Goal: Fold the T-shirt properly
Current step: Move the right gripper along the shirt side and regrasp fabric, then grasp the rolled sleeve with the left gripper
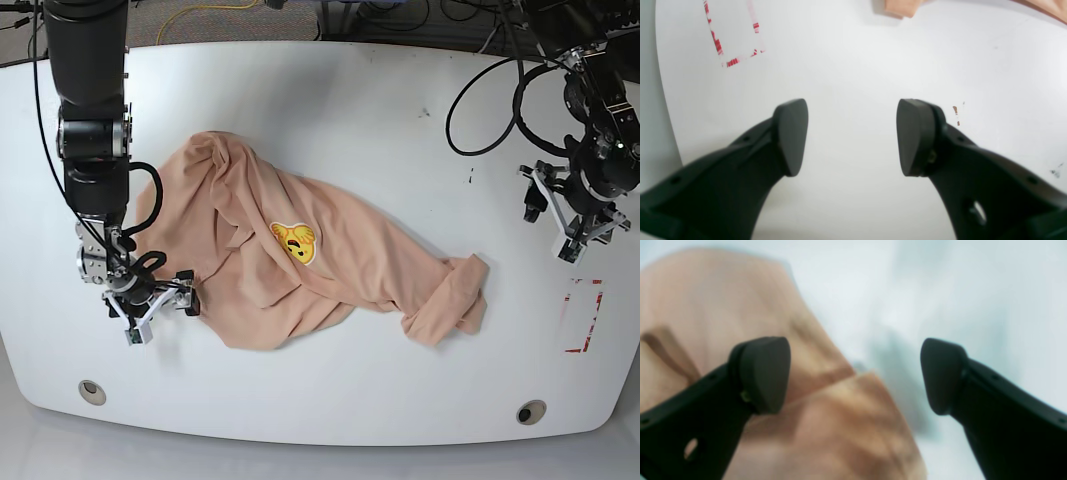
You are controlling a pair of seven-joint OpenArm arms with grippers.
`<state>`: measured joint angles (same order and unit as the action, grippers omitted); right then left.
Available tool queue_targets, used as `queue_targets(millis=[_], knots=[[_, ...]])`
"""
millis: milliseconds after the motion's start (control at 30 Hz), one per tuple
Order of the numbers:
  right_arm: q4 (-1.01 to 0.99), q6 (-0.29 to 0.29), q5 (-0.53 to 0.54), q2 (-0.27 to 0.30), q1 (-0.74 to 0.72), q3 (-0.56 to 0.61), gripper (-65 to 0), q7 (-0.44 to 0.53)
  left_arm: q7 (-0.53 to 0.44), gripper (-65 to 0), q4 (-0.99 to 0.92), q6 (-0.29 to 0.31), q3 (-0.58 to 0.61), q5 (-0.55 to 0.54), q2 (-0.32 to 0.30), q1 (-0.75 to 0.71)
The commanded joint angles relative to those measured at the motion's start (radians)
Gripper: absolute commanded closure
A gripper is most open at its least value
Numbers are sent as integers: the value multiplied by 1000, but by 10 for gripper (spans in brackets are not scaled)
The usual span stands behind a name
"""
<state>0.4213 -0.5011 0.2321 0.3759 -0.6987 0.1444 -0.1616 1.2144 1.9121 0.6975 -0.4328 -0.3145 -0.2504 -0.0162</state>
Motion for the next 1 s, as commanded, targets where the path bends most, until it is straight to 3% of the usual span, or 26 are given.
queue_targets(millis=[0,500,600,967], knots=[[14,-9,13,5,-8,-1,-591,26,-17,-392,16,1,-4,-7,-13,15],[95,-9,14,-24,126,-1,-590,26,-17,-392,16,1,-5,-7,-13,15],[132,-9,20,-24,156,-1,-552,21,-17,-392,16,1,-4,-5,-13,17],[273,-5,16,-38,219,-2,-63,-29,-17,-393,8,1,-4,-1,3,34]])
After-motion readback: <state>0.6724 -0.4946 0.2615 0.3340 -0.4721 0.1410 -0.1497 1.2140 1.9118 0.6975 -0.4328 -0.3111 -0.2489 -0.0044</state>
